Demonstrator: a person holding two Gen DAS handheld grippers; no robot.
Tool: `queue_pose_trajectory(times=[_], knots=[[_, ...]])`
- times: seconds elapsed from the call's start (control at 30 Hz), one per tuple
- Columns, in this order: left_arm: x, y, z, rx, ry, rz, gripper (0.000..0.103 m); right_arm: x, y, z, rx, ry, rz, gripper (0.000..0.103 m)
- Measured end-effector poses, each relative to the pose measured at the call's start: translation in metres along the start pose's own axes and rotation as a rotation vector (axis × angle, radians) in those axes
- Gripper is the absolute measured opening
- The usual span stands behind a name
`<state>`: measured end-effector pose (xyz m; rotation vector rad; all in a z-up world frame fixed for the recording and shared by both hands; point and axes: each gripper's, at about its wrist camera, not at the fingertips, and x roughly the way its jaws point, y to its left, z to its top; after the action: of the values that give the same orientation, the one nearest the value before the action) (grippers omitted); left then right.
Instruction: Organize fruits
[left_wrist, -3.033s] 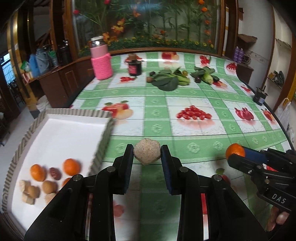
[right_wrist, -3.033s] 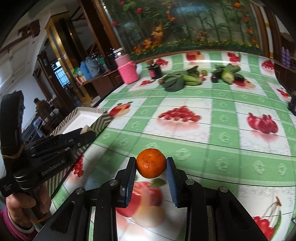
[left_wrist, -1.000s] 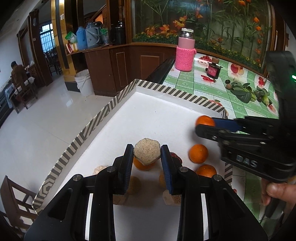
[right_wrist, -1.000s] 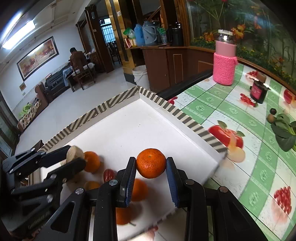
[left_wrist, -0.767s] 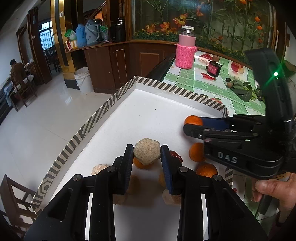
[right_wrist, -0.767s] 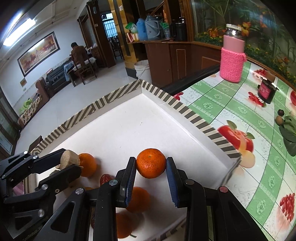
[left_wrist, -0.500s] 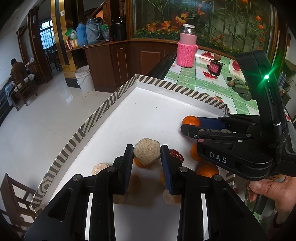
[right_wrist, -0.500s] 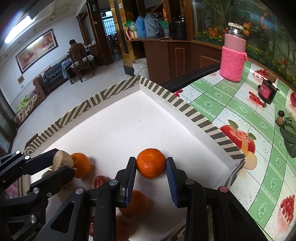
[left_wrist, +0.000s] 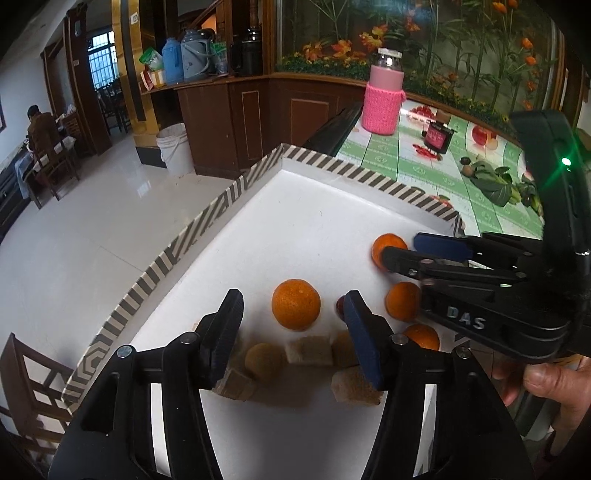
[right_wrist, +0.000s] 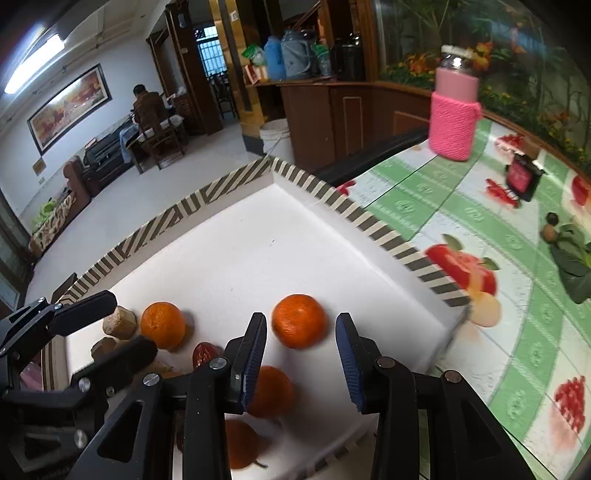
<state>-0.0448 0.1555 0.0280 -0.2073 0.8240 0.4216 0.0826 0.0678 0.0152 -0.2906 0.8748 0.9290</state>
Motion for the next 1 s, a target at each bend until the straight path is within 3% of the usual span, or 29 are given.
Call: queue_pose_trajectory(times=[0.23, 0.47, 0.63, 1.0], knots=[[-0.011, -0.002, -0.002, -0.008, -0.043, 0.005, 0.057, -0.042, -0.005, -0.016, 0.055, -0.088, -0.020, 0.037], [-0.036, -0.014, -0.008, 0.016, -0.162, 0.015, 0.057, -0.080, 0.006, -0.044, 0.093, -0.182, -0.060, 0.038], [-0.057, -0.020, -0.016, 0.037, -0.244, 0.026, 0.057, -0.090, 0.010, -0.059, 0.107, -0.194, -0.084, 0.038], [-0.063, -0.020, -0.028, 0.025, -0.233, 0.031, 0.057, -0.105, 0.020, -0.077, 0.098, -0.215, -0.104, 0.038]])
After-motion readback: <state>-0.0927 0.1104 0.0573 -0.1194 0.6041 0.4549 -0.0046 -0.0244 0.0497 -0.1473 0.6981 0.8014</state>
